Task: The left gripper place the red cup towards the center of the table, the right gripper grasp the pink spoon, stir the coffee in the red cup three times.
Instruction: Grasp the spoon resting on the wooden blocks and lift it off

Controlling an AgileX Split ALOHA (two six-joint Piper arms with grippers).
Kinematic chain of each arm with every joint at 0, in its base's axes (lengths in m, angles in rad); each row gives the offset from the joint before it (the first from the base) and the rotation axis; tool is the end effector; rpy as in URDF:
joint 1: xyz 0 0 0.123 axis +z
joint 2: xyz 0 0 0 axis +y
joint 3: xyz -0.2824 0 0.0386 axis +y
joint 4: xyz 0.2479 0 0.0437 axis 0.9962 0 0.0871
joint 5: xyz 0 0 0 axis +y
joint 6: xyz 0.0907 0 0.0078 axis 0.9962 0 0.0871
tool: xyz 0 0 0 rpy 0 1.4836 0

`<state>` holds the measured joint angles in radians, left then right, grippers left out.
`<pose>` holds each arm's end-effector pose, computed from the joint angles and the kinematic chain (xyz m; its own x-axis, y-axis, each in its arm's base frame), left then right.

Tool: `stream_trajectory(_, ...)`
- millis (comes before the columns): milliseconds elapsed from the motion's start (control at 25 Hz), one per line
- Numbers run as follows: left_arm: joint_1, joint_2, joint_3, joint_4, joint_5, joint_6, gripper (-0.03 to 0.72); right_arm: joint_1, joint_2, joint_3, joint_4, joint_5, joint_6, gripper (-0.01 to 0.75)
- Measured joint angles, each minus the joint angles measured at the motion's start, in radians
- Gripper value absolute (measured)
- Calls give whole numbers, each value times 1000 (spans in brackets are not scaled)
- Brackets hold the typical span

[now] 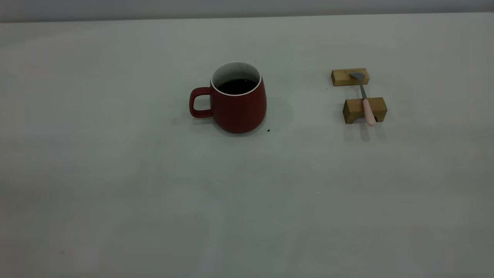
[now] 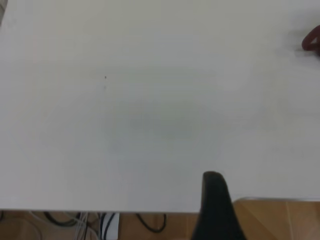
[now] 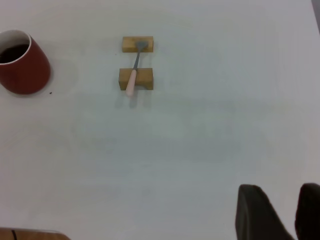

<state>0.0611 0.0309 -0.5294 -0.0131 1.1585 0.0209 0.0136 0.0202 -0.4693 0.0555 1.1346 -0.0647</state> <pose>-0.0077 -0.0016 0.2778 -0.5417 -0.0175 -0.8404 -0.0425 0.9991 0.0066 -0.0022 0.0046 0.2630 -0.5600 -0.0488 -0.8271 -0.0783 0.9969 -0.0058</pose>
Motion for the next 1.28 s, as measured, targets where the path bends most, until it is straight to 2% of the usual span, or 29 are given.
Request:
stream_trajectory(280,-5,-49,42,-1,-21,0,585,0,0,0,0,0,0,237)
stream_trajectory(520,-49,-50,42,-1,-21,0,585,0,0,0,0,0,0,237)
stream_trajectory(1280,-50,-50,42,-1,-21,-2,585,0,0,0,1,0,4,237)
